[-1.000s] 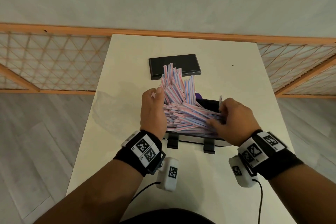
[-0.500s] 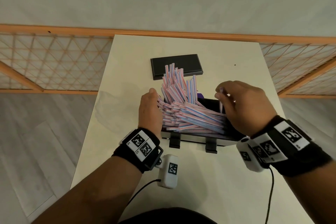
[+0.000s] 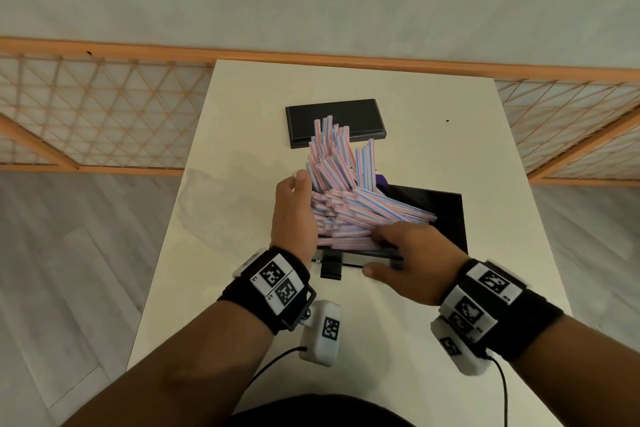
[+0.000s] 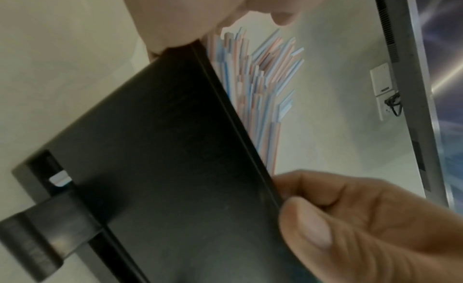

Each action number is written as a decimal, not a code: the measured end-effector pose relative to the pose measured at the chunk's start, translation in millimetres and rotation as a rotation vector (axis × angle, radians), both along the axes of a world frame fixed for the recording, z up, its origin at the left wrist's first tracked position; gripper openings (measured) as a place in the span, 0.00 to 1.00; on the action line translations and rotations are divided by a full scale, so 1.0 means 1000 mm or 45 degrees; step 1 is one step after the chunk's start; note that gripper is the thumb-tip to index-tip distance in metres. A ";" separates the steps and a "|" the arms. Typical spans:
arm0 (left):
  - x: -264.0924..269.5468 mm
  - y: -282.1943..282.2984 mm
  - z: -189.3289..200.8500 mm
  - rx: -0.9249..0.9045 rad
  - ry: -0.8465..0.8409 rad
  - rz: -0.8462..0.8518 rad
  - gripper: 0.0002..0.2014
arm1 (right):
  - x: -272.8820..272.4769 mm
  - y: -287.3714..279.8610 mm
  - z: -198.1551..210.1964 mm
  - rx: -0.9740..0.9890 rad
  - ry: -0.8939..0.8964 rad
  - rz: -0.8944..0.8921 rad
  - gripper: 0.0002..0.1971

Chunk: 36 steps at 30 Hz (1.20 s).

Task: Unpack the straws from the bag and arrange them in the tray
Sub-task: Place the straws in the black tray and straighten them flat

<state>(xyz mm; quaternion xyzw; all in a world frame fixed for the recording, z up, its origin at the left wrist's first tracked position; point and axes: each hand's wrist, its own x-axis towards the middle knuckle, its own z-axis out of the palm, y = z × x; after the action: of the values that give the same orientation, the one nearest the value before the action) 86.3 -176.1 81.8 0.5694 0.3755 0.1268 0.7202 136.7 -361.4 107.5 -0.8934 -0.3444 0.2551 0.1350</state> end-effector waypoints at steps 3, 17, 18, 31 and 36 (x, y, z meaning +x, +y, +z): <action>0.001 -0.004 0.004 0.077 0.022 -0.004 0.39 | 0.001 0.005 0.001 -0.007 0.002 0.021 0.23; -0.001 -0.006 0.003 0.123 0.059 -0.012 0.37 | 0.006 0.025 -0.008 -0.122 0.113 0.123 0.26; -0.001 -0.006 0.003 0.117 0.057 -0.011 0.36 | 0.008 0.025 -0.009 -0.160 0.104 0.118 0.24; 0.002 -0.003 0.010 0.016 -0.162 -0.049 0.43 | 0.010 0.036 -0.012 -0.363 0.070 0.171 0.27; 0.003 0.002 0.008 -0.015 -0.165 0.045 0.52 | 0.010 0.044 -0.017 -0.302 0.059 0.072 0.30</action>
<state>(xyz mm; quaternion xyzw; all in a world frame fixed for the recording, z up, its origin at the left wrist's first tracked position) 89.6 -174.0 90.2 0.5491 0.3391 0.1740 0.7438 146.5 -317.5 90.9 -0.8868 -0.3336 0.3185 0.0290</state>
